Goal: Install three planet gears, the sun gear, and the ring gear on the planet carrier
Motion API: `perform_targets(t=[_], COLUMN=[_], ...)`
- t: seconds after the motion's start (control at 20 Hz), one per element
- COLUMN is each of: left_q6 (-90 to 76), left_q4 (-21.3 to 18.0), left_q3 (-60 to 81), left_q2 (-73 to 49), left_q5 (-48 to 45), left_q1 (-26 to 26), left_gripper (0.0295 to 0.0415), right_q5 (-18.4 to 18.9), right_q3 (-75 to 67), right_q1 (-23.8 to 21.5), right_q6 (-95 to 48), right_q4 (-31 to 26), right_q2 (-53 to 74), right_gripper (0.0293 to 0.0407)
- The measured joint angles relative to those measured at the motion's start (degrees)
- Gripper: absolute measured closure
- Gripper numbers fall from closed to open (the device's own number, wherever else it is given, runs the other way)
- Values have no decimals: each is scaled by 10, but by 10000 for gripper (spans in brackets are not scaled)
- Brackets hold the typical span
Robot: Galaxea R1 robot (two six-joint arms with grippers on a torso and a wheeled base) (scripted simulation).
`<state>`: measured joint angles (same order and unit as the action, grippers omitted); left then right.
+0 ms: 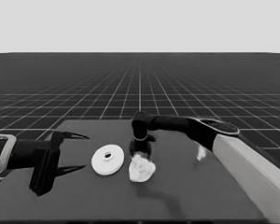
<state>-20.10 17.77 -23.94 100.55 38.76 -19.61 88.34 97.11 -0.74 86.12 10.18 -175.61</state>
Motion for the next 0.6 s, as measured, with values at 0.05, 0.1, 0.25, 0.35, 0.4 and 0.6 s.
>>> perform_targets(t=[0.05, 0.1, 0.25, 0.35, 0.4, 0.6], left_q6=[0, 0, 0, 0, 0, 0], left_q4=[0, 0, 0, 0, 0, 0], left_q3=[0, 0, 0, 0, 0, 0], left_q2=[0, 0, 0, 0, 0, 0], left_q5=[0, 0, 0, 0, 0, 0], left_q1=[0, 0, 0, 0, 0, 0], left_gripper=[326, 326, 326, 326, 326, 326], right_q5=[0, 0, -1, -86, -136, -198], right_q3=[-1, -2, -2, -263, -462, -715], right_q1=[-4, -6, -9, 62, 130, 203], right_q6=[-30, -47, -68, -310, -463, -654], right_q4=[-4, -6, -9, 115, 190, 285], right_q2=[0, 1, 1, 160, 401, 711], right_gripper=[315, 315, 315, 295, 305, 315])
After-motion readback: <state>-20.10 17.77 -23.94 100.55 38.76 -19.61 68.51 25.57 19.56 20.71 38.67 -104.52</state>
